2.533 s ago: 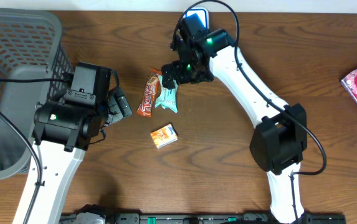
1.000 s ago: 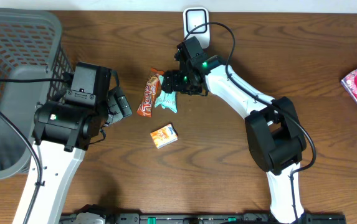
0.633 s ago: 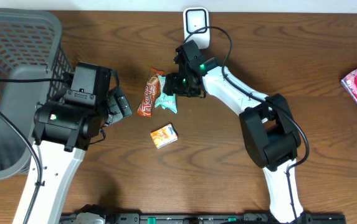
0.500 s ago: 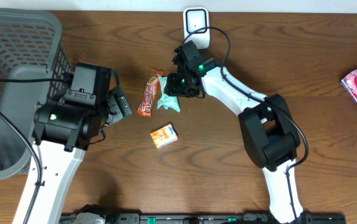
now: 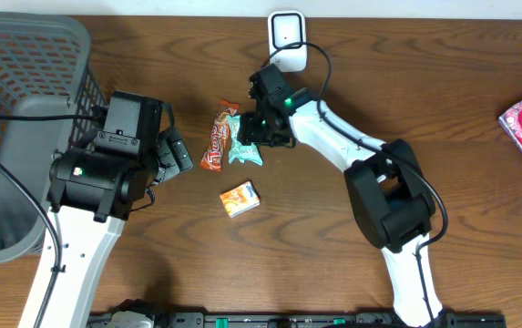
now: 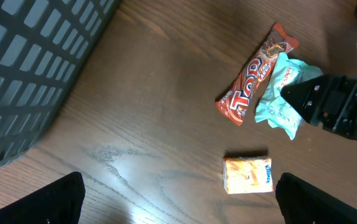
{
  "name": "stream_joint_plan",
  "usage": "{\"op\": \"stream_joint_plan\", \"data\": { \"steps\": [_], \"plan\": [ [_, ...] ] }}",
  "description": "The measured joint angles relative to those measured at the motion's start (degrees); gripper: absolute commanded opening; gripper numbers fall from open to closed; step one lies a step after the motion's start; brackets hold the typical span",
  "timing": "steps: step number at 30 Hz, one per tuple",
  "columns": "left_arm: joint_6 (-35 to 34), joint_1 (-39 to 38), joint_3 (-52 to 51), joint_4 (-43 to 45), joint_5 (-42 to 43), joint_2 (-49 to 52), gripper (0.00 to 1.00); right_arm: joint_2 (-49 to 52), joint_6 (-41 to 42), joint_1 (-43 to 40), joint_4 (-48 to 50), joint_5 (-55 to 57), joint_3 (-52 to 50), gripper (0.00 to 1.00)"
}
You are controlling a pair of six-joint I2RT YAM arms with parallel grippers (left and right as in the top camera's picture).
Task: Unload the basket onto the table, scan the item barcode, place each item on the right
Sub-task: 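Lift the green packet and hold it over the white scanner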
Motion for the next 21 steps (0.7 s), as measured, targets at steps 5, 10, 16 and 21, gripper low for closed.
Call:
{"op": "stream_joint_plan", "data": {
  "steps": [5, 10, 16, 21],
  "plan": [
    [0.00, 0.00, 0.00, 0.00, 0.00, 0.00, 0.98, -0.02, 0.33, 2.60, 0.17, 2.67, 0.04, 0.01],
    [0.00, 0.00, 0.00, 0.00, 0.00, 0.00, 0.98, -0.07, 0.24, 3.04, 0.22, 2.05, 0.13, 0.01],
    [0.00, 0.00, -0.02, 0.00, 0.00, 0.00, 0.98, 0.28, 0.24, 0.17, -0.74, -8.74, 0.48, 0.01],
    [0.00, 0.00, 0.00, 0.02, 0.00, 0.00, 0.98, 0.87, 0.24, -5.84, -0.22, -25.59, 2.49, 0.01]
  ]
}}
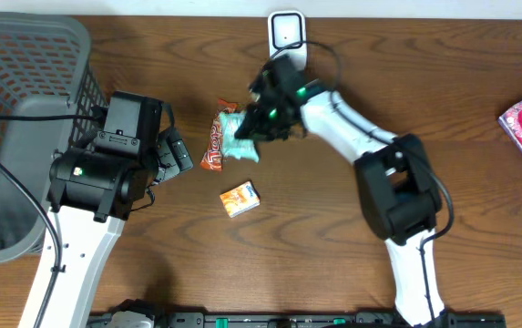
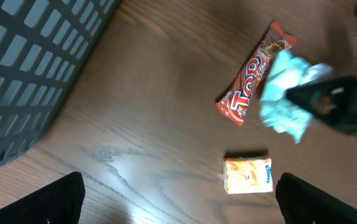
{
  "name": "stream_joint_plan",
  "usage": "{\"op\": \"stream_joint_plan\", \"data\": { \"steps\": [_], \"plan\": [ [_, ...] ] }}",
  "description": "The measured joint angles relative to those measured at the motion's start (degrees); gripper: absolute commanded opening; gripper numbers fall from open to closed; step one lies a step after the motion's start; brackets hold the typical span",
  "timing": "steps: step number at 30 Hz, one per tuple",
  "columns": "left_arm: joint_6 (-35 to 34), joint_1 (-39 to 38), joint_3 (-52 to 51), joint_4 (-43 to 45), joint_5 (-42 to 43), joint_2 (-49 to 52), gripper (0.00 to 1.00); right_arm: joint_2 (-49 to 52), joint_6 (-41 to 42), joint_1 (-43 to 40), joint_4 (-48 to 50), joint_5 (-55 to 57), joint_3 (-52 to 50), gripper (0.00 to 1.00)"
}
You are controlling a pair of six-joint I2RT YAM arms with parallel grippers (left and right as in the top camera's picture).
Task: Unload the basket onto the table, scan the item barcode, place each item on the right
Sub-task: 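Lift the green packet and hold it over the white scanner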
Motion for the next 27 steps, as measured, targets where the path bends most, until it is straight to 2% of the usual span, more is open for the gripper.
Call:
{"op": "stream_joint_plan", "data": {
  "steps": [6, 13, 19, 23, 27],
  "plan": [
    [0.00, 0.00, 0.00, 0.00, 0.00, 0.00, 0.98, 0.04, -0.02, -5.86, 0.26, -17.03, 0.66, 0.01],
    [0.00, 0.00, 0.00, -0.02, 0.00, 0.00, 0.98, 0.07, 2.12, -6.60, 1.97, -34.80, 0.66, 0.01],
    [0.00, 0.00, 0.00, -0.02, 0.00, 0.00, 0.98, 0.07, 11.02, -7.06, 5.16, -42.60, 0.66, 0.01],
    [0.00, 0.00, 0.00, -0.02, 0.00, 0.00, 0.98, 0.07, 17.84, -7.19, 8.39, -44.41, 0.66, 0.02],
    [0.00, 0.00, 0.00, -0.02, 0.00, 0.00, 0.98, 0.07, 21.20, -7.19, 12.74, -44.59, 0.66, 0.01]
  ]
}}
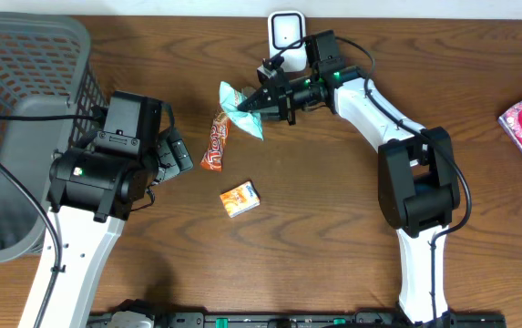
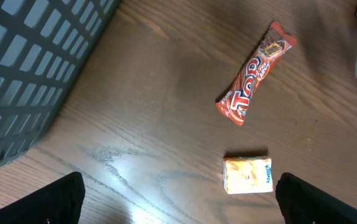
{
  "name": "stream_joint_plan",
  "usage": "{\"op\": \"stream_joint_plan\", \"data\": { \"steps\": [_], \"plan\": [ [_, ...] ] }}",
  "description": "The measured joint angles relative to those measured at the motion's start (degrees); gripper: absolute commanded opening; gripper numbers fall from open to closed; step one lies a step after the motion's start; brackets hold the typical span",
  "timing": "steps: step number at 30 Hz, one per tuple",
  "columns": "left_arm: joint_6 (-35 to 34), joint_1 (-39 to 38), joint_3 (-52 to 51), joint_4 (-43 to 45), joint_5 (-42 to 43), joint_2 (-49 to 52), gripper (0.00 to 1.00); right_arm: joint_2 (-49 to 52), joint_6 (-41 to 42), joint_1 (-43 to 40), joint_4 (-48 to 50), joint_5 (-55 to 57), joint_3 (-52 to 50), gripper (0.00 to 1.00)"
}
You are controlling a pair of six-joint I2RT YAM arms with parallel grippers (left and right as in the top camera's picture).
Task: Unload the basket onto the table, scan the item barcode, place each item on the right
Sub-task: 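Lift the green packet and hold it over the white scanner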
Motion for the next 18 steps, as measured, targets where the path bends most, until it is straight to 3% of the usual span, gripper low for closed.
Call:
{"op": "stream_joint_plan", "data": {
  "steps": [12, 18],
  "plan": [
    [0.00, 0.00, 0.00, 0.00, 0.00, 0.00, 0.98, 0.20, 1.86, 0.00, 24.87, 20.44, 0.79, 0.02],
    [0.00, 0.00, 0.00, 0.02, 0.00, 0.00, 0.98, 0.20, 1.88, -0.59, 26.36, 38.64, 3.21, 0.01]
  ]
}}
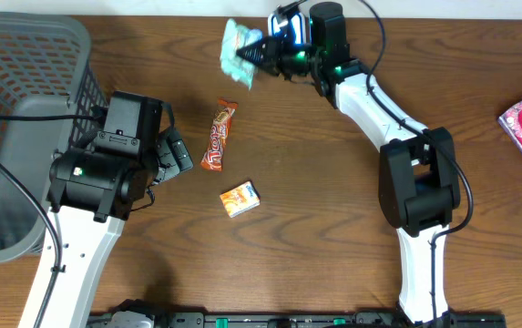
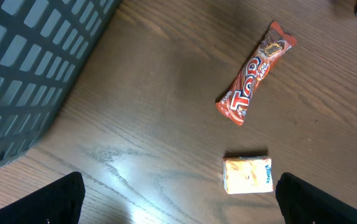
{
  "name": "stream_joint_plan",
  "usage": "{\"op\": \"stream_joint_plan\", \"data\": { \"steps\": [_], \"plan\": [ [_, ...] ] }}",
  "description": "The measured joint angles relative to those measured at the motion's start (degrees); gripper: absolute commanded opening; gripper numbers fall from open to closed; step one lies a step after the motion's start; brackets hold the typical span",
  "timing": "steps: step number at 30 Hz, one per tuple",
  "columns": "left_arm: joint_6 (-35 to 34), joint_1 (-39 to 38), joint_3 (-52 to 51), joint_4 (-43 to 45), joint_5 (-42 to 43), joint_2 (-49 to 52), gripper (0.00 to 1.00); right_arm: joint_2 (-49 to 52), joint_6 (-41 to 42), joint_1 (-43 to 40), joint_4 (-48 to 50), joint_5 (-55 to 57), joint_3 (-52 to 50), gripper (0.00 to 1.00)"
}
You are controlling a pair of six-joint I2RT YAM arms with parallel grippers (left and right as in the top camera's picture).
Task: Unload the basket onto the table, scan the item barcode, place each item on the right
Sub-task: 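Lift the green packet and hold it over the white scanner, then carry the green packet to the right edge and release it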
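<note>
My right gripper (image 1: 259,52) is shut on a crumpled teal packet (image 1: 239,43), held up at the table's far edge in the overhead view. The white scanner at the back is mostly hidden behind the right arm; only a sliver (image 1: 281,15) shows. My left gripper (image 2: 178,208) stands open over bare wood at the left, with only its dark fingertips (image 2: 53,199) showing in the wrist view and nothing between them. The teal packet is out of the left wrist view.
A red candy bar (image 1: 218,137) lies mid-table, also in the wrist view (image 2: 253,74). A small orange pack (image 1: 240,198) lies nearer the front (image 2: 248,175). A grey mesh basket (image 1: 24,109) fills the left side. A pink packet sits at the far right.
The right gripper, still holding the teal packet, has moved from beside the scanner's left front to the far edge, higher in the frame. The left arm has not moved.
The right gripper was down on the teal packet beside the red bar. Then the packet was shifted against the bar, then held up clear of the table near the scanner. Now it is held at the table's far edge. The left arm stayed still.
</note>
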Motion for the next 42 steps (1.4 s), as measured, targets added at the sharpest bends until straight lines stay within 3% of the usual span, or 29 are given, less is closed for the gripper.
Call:
{"op": "stream_joint_plan", "data": {
  "steps": [9, 16, 25, 39, 42],
  "plan": [
    [0.00, 0.00, 0.00, -0.02, 0.00, 0.00, 0.98, 0.00, -0.02, -1.16, -0.15, 28.94, 0.17, 0.01],
    [0.00, 0.00, 0.00, 0.00, 0.00, 0.00, 0.98, 0.00, -0.04, -1.11, -1.29, 42.10, 0.20, 0.01],
    [0.00, 0.00, 0.00, 0.00, 0.00, 0.00, 0.98, 0.00, -0.07, -1.11, -3.85, 48.15, 0.22, 0.01],
    [0.00, 0.00, 0.00, -0.02, 0.00, 0.00, 0.98, -0.02, -0.50, -0.96, -3.65, 47.52, 0.50, 0.01],
    [0.00, 0.00, 0.00, -0.02, 0.00, 0.00, 0.98, -1.33, -1.77, -2.95, -7.48, 45.29, 0.55, 0.01]
  ]
}}
